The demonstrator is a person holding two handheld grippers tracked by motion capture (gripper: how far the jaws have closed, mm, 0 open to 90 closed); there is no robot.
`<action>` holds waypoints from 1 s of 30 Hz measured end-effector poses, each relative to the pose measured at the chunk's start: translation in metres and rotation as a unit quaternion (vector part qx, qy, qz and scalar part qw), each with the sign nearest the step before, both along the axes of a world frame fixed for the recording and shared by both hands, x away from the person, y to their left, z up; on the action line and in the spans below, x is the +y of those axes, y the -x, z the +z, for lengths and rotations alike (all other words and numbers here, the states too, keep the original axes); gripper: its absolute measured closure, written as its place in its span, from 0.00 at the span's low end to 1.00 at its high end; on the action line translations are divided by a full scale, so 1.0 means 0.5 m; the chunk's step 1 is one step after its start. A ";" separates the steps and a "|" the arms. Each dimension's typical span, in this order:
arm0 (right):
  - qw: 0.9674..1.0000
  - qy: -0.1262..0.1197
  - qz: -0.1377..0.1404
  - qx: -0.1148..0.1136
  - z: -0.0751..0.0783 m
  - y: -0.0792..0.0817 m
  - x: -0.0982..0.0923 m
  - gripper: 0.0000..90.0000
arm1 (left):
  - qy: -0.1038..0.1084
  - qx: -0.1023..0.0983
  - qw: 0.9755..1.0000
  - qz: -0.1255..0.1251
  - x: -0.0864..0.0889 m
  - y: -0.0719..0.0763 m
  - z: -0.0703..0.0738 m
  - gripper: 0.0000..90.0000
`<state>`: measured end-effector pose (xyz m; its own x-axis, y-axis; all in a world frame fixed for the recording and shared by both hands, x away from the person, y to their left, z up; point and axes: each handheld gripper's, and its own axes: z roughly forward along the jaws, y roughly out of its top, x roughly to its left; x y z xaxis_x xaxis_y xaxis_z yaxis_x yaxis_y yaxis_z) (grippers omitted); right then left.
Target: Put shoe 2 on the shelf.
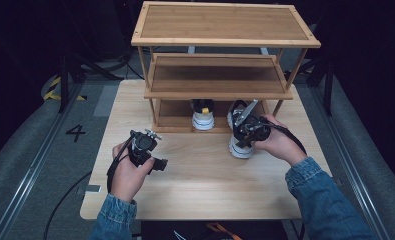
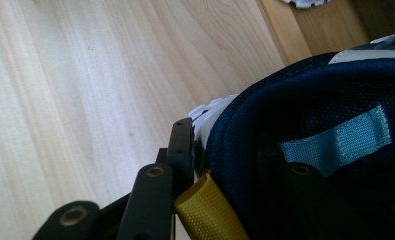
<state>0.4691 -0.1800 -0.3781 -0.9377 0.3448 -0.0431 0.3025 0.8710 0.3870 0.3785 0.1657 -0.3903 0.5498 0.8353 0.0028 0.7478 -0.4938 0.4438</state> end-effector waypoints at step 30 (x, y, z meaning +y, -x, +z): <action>0.999 -0.004 0.000 -0.037 -0.021 -0.073 0.030 0.64 | 0.000 0.003 1.000 0.018 0.030 0.020 -0.004 0.22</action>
<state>0.5054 -0.1653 -0.3885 -0.9320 0.3458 -0.1085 0.2734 0.8674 0.4157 0.3685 0.1808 -0.3923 0.5202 0.8540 -0.0004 0.7675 -0.4674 0.4387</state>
